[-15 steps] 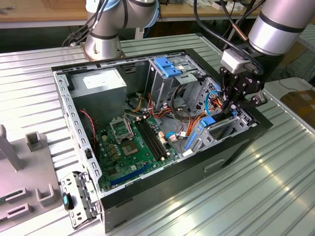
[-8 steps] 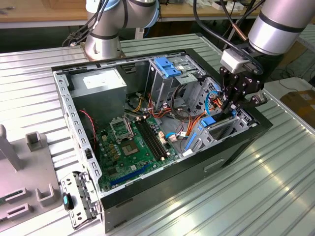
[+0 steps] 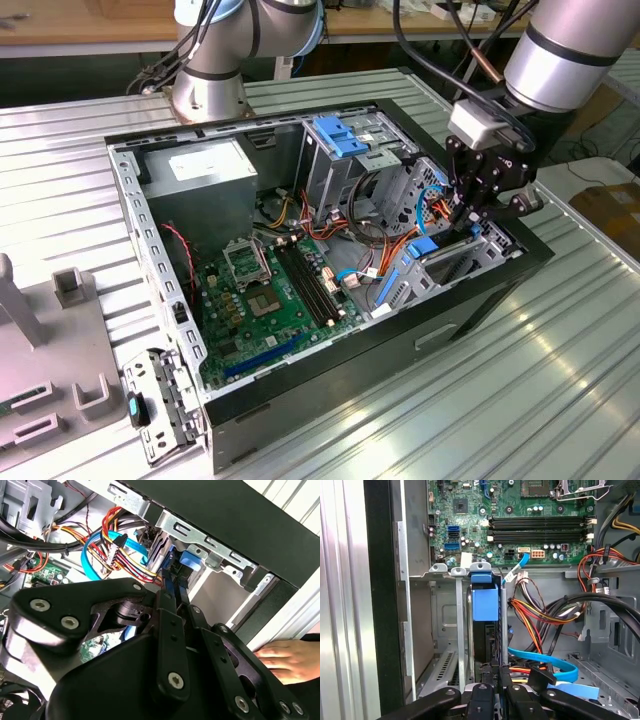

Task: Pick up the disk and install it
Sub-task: 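Insert the first disk wire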

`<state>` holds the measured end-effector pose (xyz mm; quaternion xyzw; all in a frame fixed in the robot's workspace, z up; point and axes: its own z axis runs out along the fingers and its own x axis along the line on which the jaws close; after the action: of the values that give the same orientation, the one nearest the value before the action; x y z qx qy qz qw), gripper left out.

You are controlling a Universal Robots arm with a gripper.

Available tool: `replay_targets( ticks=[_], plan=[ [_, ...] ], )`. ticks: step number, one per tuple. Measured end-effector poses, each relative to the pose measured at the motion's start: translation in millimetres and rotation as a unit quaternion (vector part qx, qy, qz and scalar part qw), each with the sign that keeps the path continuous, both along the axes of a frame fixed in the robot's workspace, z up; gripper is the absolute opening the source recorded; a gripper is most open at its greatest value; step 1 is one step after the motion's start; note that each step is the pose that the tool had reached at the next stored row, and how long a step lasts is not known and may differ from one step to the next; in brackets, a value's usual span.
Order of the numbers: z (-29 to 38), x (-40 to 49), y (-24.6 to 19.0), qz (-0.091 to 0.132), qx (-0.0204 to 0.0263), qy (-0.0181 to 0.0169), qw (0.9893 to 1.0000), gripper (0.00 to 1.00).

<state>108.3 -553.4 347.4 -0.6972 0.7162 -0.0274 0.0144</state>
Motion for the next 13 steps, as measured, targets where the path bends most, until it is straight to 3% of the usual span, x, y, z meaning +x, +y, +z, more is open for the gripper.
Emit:
replay_targets(
  ticks=[13],
  plan=[
    [-1.8,0.0,-0.6,0.004,-0.0002,0.0000,1.0000,0.16]
  ],
)
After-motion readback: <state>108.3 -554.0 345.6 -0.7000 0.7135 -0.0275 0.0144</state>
